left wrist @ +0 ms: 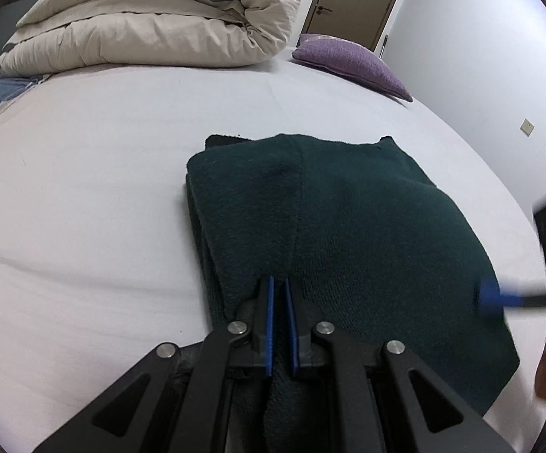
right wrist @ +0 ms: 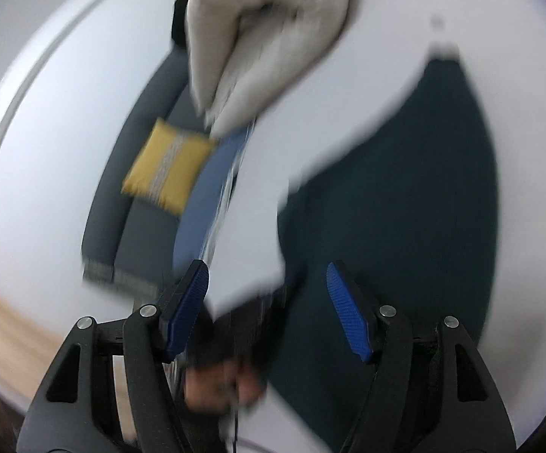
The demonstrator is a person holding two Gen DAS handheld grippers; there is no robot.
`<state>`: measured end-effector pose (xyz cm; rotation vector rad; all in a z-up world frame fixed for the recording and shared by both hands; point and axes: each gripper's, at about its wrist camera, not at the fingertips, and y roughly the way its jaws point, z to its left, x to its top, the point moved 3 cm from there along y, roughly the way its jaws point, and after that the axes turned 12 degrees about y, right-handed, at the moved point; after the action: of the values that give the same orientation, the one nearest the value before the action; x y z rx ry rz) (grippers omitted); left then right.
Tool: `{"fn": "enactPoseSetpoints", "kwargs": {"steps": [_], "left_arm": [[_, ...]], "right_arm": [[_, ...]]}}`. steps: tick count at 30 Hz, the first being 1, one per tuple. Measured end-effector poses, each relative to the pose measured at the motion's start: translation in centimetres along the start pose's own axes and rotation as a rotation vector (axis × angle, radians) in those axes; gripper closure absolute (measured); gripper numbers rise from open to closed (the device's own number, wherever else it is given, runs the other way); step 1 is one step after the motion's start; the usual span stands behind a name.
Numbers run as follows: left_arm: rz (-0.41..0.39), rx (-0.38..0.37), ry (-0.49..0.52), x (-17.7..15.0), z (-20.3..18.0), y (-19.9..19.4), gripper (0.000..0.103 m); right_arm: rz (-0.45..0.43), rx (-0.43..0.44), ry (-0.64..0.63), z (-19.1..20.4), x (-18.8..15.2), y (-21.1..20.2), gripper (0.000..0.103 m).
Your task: Fold small clothes
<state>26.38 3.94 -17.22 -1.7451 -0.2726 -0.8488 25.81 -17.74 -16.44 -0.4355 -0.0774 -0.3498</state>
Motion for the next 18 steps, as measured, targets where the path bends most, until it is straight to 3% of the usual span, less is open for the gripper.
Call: {"fn": "enactPoseSetpoints", "kwargs": {"steps": [3, 8, 18], "left_arm": [[0.005, 0.009, 0.009, 0.1, 0.0, 0.1, 0.091], [0.007, 0.014, 0.013, 0.1, 0.0, 0.1, 0.091], [0.010, 0.036, 0.033, 0.2, 0.0, 0.1, 0.091]], "right_arm": [[0.073, -0.063, -0.021, -2.7, -4.2, 0.5, 0.041], [0.024, -0.057, -0.012, -4.4, -7.9, -2.8, 0.041], [-0.037, -0.193, -0.017, -5.4, -12.7, -9.1, 0.040]]}}
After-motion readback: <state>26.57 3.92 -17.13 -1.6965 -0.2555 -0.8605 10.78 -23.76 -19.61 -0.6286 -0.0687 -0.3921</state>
